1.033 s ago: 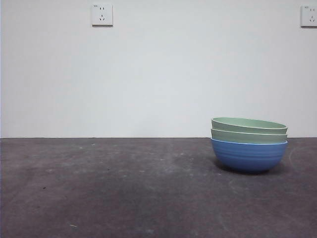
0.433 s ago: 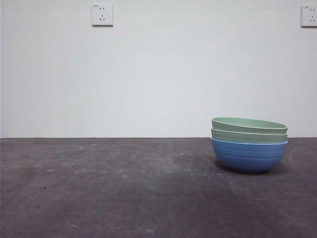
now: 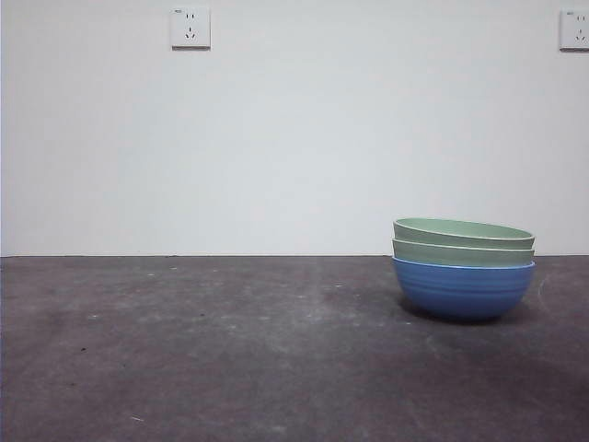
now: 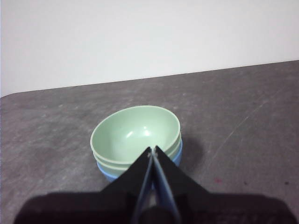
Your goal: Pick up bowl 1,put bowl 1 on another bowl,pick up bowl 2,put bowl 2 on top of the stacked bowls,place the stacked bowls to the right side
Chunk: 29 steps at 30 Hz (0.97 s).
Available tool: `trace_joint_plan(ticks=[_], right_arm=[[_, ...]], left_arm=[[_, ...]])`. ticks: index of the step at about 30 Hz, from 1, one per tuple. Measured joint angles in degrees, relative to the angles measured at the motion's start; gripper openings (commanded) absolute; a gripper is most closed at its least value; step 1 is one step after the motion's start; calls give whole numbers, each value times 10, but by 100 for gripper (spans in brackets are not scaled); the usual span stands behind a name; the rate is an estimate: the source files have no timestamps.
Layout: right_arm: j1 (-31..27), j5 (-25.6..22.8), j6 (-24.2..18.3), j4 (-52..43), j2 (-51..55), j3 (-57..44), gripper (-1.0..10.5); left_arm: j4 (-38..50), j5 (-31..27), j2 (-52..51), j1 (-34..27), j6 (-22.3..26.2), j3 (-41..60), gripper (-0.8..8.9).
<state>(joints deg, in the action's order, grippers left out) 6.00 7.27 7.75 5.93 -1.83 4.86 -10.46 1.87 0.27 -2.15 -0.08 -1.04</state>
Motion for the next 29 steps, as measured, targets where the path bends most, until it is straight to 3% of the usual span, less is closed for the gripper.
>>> trace_joint_plan(ticks=[29], right_arm=[[0, -2, 14, 36, 16, -38, 2]], left_arm=[[0, 0, 0, 0, 0, 0, -3]])
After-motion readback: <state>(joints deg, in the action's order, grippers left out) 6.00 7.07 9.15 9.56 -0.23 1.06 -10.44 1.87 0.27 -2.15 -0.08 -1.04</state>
